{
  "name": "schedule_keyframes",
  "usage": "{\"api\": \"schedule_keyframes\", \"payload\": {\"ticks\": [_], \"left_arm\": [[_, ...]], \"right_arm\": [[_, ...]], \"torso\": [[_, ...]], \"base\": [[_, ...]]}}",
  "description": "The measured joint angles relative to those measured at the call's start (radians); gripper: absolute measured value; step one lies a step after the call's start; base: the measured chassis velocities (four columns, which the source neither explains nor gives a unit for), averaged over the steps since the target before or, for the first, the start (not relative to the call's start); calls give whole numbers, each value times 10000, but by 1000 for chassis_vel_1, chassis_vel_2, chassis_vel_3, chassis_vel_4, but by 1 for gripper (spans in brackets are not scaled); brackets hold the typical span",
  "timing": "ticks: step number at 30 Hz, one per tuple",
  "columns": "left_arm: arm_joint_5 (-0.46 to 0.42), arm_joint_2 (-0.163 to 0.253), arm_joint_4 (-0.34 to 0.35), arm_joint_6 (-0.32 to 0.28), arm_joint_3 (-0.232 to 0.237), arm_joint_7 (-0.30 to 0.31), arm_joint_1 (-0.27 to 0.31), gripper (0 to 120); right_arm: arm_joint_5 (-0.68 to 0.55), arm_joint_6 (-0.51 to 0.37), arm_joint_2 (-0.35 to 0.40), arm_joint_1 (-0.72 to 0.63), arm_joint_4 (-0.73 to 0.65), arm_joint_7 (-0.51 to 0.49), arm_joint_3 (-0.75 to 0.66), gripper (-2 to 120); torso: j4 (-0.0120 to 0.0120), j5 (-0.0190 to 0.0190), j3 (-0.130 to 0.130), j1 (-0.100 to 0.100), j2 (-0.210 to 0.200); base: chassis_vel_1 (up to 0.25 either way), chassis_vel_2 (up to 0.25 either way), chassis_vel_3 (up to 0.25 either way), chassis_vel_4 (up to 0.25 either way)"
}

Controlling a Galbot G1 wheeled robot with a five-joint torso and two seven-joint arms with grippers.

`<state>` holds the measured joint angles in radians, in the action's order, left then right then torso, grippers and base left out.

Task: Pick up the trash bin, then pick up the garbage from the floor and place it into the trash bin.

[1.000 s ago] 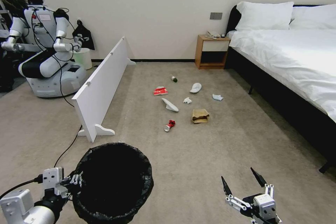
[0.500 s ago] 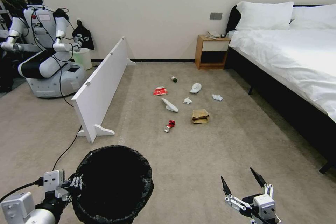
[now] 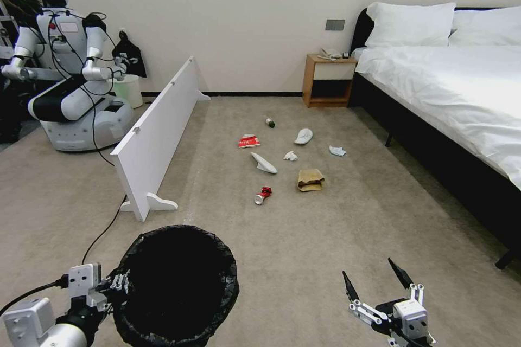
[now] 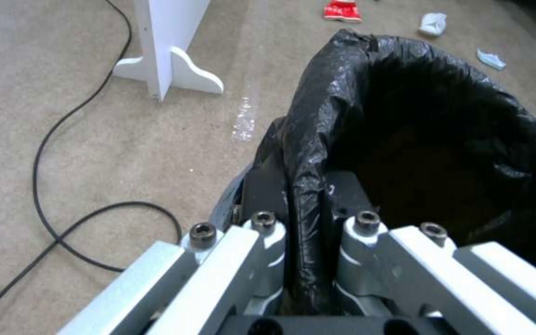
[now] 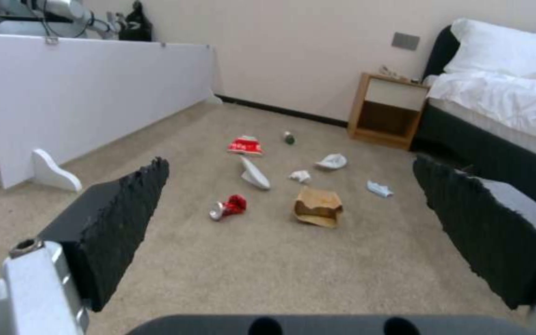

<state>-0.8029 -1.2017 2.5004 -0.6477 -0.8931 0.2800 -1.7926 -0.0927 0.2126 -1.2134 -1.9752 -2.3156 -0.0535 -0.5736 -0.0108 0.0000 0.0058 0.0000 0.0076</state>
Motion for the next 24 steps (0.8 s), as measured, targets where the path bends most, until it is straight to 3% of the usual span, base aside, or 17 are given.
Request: {"api": "schedule_keyframes", "payload": {"ticks": [24], "left_arm": [[33,-15,1,9,68,-20,36,5]], "right_arm": [[-66,24,18,-21,-17,51,-41,100]], "torso": [[0,-1,1,0,0]], "base": [[-72,67,75,-70]]}}
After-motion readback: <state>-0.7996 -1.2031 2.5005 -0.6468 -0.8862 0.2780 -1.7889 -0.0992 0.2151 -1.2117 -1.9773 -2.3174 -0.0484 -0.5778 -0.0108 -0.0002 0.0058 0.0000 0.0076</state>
